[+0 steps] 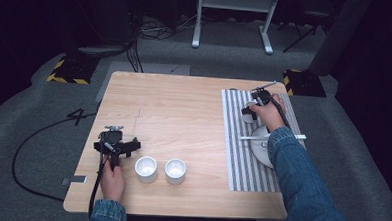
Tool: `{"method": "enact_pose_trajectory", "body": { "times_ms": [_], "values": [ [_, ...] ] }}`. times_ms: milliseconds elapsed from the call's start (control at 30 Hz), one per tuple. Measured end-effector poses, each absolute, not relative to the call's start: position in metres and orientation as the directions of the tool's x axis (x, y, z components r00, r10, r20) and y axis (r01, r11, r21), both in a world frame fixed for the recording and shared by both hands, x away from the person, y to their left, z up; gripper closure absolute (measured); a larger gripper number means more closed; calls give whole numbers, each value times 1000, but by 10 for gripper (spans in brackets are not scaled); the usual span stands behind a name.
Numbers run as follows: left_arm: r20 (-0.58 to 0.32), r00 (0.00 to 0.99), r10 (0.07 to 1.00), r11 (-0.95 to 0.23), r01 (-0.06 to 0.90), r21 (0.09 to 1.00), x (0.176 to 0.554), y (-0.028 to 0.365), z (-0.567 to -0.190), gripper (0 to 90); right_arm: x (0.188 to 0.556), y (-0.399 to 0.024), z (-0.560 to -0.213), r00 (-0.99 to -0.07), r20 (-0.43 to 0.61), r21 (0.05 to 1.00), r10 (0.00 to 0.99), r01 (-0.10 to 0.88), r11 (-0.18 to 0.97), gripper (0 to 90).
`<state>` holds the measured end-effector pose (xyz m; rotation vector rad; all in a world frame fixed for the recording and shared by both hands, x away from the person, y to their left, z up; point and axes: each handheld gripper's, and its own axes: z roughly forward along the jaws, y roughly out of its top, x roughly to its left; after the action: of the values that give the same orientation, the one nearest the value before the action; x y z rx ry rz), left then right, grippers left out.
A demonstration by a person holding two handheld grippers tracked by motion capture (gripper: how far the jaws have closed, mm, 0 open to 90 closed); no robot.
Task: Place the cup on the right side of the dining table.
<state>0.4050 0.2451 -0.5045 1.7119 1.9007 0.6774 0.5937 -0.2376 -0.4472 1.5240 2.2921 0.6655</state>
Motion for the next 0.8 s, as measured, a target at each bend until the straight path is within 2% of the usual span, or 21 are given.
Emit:
{"method": "enact_pose_trajectory", "body": {
  "times_ms": [300,800],
  "values": [
    [-30,-93,995,90,752,653,405,245,-505,3,592,-239,-446,-397,10,519,918,787,335,264],
    [-30,-102,994,97,752,653,406,244,-505,2,581,-242,-416,-399,-12,605,917,727,324,191]
  ]
}}
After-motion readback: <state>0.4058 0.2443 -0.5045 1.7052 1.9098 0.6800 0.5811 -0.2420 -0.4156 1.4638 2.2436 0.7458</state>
